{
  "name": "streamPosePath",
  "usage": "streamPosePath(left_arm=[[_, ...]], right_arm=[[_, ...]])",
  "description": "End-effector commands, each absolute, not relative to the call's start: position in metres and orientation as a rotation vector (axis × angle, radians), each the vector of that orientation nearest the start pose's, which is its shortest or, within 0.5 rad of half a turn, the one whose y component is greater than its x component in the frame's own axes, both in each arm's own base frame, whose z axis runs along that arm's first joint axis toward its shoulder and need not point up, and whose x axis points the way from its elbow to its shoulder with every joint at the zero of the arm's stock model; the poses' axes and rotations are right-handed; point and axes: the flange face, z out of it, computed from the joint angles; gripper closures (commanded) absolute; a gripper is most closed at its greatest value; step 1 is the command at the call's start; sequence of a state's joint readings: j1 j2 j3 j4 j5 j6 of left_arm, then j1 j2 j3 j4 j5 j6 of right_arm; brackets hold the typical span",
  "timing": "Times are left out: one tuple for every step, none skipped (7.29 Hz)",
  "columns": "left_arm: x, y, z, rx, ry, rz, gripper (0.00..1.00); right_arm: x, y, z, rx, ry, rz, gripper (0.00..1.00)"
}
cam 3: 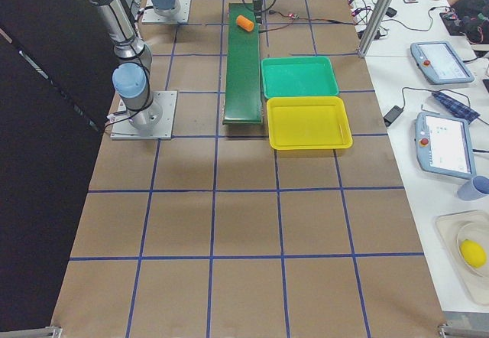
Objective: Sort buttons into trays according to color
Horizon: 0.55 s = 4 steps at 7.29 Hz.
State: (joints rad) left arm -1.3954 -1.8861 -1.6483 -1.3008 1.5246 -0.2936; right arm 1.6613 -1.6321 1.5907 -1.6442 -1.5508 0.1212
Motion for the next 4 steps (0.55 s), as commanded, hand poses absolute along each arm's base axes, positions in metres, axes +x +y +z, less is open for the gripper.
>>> streamPosePath(left_arm=[[-0.105, -0.526, 0.317, -0.988, 2.968, 0.288, 1.00], [-0.125, -0.505, 0.308, -0.998, 2.944, 0.325, 1.00], [-0.140, -0.486, 0.292, -1.087, 2.887, 0.367, 1.00], [-0.146, -0.474, 0.279, -1.136, 2.844, 0.392, 0.98]], right_arm=[[0.178, -0.462, 0.515, 0.046, 3.104, -0.175, 0.00], [0.178, -0.462, 0.515, 0.046, 3.103, -0.174, 0.00], [0.177, -0.462, 0.515, 0.048, 3.103, -0.174, 0.00], [0.177, -0.462, 0.515, 0.048, 3.103, -0.174, 0.00]])
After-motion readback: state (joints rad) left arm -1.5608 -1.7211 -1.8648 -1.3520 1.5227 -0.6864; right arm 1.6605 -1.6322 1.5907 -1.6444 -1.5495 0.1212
